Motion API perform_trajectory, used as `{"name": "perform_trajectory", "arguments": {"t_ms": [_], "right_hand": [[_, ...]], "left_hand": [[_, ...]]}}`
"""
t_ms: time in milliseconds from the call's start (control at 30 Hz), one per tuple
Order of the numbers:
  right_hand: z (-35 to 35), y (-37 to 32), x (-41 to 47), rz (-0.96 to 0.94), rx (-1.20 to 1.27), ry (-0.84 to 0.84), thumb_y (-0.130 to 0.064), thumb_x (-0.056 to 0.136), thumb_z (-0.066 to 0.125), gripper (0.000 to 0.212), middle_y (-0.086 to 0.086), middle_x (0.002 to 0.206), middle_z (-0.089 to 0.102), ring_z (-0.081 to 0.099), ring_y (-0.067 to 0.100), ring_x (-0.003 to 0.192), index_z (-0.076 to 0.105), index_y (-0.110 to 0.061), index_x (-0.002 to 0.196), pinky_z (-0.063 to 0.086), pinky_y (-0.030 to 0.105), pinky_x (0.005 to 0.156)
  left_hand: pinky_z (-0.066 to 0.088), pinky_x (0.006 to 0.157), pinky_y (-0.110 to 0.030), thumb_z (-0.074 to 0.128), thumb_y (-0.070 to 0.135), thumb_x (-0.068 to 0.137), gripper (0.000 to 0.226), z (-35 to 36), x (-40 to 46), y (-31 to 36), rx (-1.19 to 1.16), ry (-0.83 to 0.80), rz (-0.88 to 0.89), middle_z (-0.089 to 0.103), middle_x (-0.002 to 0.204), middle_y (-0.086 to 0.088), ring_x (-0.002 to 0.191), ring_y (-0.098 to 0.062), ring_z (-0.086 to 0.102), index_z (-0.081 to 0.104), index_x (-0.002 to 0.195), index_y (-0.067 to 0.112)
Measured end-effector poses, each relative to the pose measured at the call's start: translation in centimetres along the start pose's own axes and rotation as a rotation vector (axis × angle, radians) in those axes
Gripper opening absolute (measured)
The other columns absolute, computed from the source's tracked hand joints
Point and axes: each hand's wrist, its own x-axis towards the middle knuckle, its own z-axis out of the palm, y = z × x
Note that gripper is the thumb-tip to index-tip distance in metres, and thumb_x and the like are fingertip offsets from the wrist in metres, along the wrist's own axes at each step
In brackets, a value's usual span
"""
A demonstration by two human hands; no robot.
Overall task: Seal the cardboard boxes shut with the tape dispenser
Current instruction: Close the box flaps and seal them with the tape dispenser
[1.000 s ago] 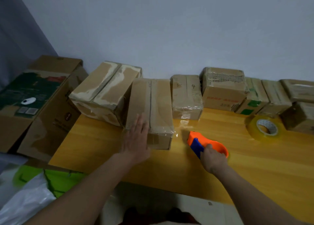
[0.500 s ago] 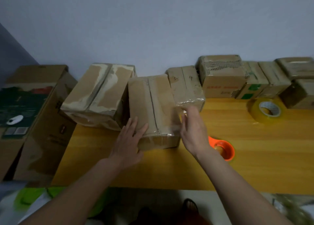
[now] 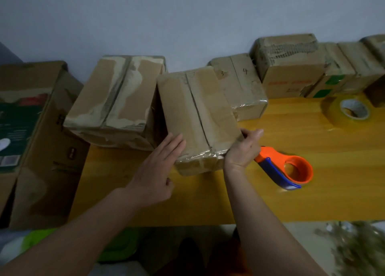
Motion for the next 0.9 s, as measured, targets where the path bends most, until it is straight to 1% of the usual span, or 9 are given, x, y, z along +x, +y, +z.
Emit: {"name": "perform_trajectory", "arguments": {"t_ms": [67, 100, 200, 300, 433, 500, 633, 767, 900], "right_hand": [[-0.7, 1.6, -0.9, -0.163, -0.157, -0.069, -0.026, 0.093, 0.027, 0.050, 0.020, 0.083, 0.063, 0.057, 0.033, 0.079, 0.060, 0.011, 0.093, 0.036, 0.035, 0.069], [-1.1, 2.4, -1.0, -0.208, -0.219, -0.120, -0.022, 0.093, 0.028, 0.044, 0.013, 0.082, 0.059, 0.056, 0.034, 0.079, 0.057, 0.011, 0.096, 0.031, 0.034, 0.068], [-2.8, 2.6, -0.2, -0.237, -0.335, -0.306, -0.046, 0.091, 0.022, 0.059, -0.004, 0.089, 0.055, 0.054, 0.026, 0.083, 0.049, 0.001, 0.114, 0.027, 0.028, 0.065], [-4.7, 2.1, 0.5, -0.250, -0.430, -0.405, -0.059, 0.090, 0.026, 0.069, 0.007, 0.131, 0.053, 0.051, 0.022, 0.118, 0.036, -0.007, 0.136, 0.036, 0.024, 0.090], [-5.8, 0.6, -0.1, -0.264, -0.494, -0.413, -0.055, 0.095, 0.030, 0.065, 0.004, 0.154, 0.029, 0.025, 0.017, 0.142, 0.034, -0.011, 0.143, 0.023, 0.028, 0.112], [-5.9, -0.3, -0.3, -0.301, -0.570, -0.381, -0.043, 0.100, 0.035, 0.056, 0.009, 0.156, 0.024, 0.019, 0.020, 0.145, 0.039, -0.005, 0.140, 0.021, 0.036, 0.117], [-4.4, -1.8, -0.2, -0.301, -0.601, -0.195, -0.029, 0.102, 0.037, 0.049, 0.014, 0.158, 0.019, 0.012, 0.025, 0.147, 0.038, 0.000, 0.141, 0.012, 0.040, 0.120], [-1.6, -2.5, -0.7, -0.145, -0.329, 0.032, -0.019, 0.101, 0.041, 0.045, 0.020, 0.154, 0.025, 0.021, 0.032, 0.144, 0.039, 0.007, 0.137, 0.019, 0.043, 0.117], [-0.8, -1.5, -0.5, -0.027, -0.041, 0.159, -0.033, 0.097, 0.034, 0.056, 0.021, 0.151, 0.030, 0.027, 0.031, 0.141, 0.041, 0.006, 0.137, 0.022, 0.036, 0.116]], "left_hand": [[0.011, 0.115, -0.029, 0.059, -0.002, 0.076, 0.098, 0.1, 0.0, -0.2, 0.016, 0.003, -0.001, -0.007, 0.160, 0.018, 0.144, 0.000, -0.017, 0.006, 0.154, 0.026], [0.013, 0.115, -0.029, 0.059, -0.003, 0.077, 0.098, -0.1, 0.0, -0.3, 0.032, 0.002, -0.001, -0.006, 0.159, 0.018, 0.144, 0.000, -0.016, 0.006, 0.153, 0.028], [0.019, 0.118, -0.040, 0.058, -0.006, 0.078, 0.090, -1.5, 0.8, -1.2, 0.123, -0.006, 0.053, 0.013, 0.159, 0.010, 0.146, -0.012, 0.003, 0.017, 0.151, 0.030], [0.022, 0.116, -0.055, 0.068, 0.006, 0.082, 0.073, -3.1, 2.3, -2.0, 0.256, 0.001, 0.105, 0.030, 0.152, -0.008, 0.141, -0.031, 0.022, 0.039, 0.146, 0.026], [-0.003, 0.117, -0.043, 0.062, 0.041, 0.085, 0.086, -2.5, 3.9, -1.0, 0.357, -0.126, 0.061, -0.001, 0.162, 0.000, 0.148, -0.027, -0.005, 0.007, 0.151, 0.041], [-0.005, 0.116, -0.041, 0.057, 0.047, 0.085, 0.085, -1.8, 4.1, 0.3, 0.364, -0.113, 0.076, 0.000, 0.161, 0.004, 0.148, -0.026, -0.002, 0.000, 0.148, 0.044], [-0.002, 0.118, -0.038, 0.053, 0.050, 0.089, 0.076, -0.9, 3.9, 2.8, 0.400, -0.044, 0.168, 0.014, 0.161, 0.006, 0.146, -0.020, 0.014, 0.010, 0.150, 0.039], [0.014, 0.119, -0.034, 0.051, 0.050, 0.090, 0.073, -0.7, 3.9, 3.7, 0.398, -0.016, 0.145, 0.019, 0.159, 0.008, 0.140, -0.019, 0.023, 0.014, 0.151, 0.035], [0.027, 0.112, -0.031, 0.056, 0.045, 0.089, 0.072, -0.9, 4.1, 4.0, 0.333, -0.015, 0.110, 0.025, 0.157, 0.007, 0.133, -0.019, 0.028, 0.020, 0.150, 0.035]]}}
